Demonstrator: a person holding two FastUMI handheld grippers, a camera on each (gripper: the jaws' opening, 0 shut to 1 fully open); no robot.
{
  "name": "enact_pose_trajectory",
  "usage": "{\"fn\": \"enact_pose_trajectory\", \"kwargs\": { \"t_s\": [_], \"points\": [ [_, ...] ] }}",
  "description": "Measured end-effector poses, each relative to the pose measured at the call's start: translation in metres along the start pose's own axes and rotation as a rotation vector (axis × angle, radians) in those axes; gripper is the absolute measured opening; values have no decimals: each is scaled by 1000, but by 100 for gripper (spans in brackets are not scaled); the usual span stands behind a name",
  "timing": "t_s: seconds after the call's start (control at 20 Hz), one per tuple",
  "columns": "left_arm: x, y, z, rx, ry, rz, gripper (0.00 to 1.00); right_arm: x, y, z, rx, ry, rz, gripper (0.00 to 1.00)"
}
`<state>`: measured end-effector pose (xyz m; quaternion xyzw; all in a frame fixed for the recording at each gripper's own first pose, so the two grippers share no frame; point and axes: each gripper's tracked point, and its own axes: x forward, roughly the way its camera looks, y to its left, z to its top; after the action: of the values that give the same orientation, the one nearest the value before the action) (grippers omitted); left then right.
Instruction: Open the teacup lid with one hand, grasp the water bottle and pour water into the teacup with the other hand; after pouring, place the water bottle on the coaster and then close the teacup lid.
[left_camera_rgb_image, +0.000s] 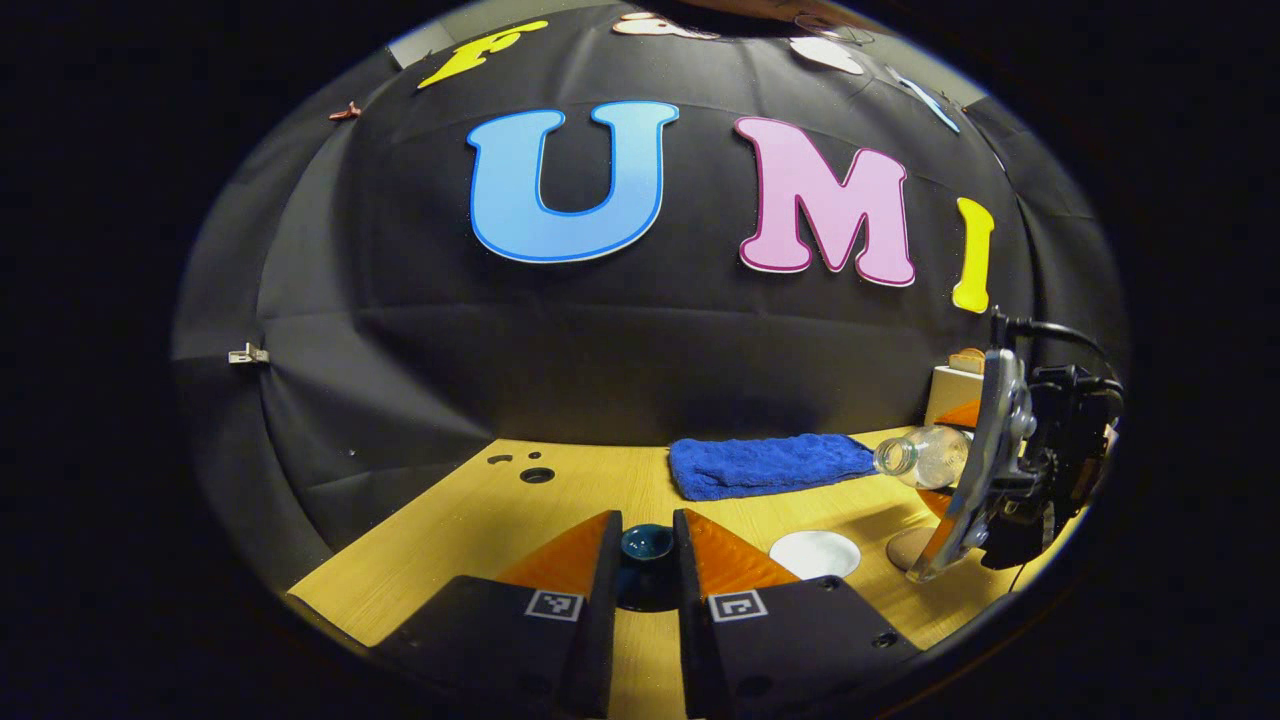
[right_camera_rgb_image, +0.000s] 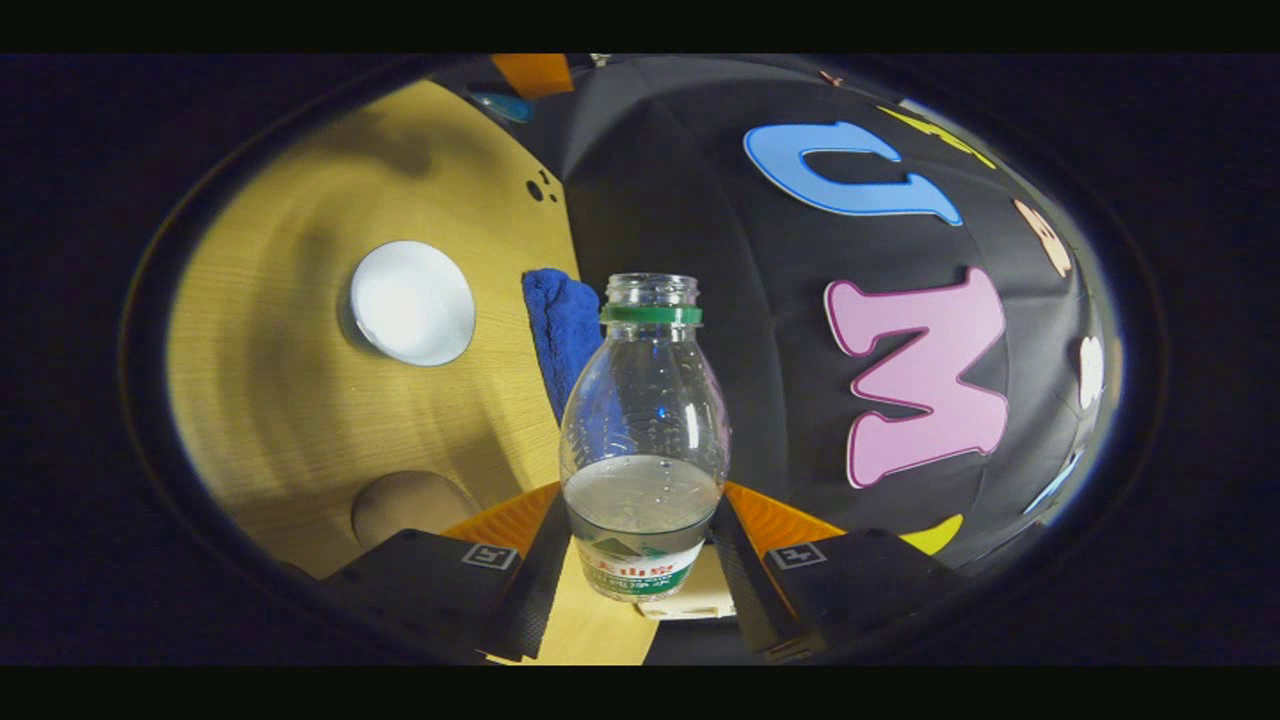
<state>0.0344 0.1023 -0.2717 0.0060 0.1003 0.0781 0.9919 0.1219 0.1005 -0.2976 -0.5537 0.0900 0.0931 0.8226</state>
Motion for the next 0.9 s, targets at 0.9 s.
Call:
{"fn": "enact_pose_trajectory", "kwargs": {
  "t_s": [0.9],
  "points": [
    [-5,-2,-13,-22,16,12,31,2,1,-13,-344,-86,-53,75]
  ]
}}
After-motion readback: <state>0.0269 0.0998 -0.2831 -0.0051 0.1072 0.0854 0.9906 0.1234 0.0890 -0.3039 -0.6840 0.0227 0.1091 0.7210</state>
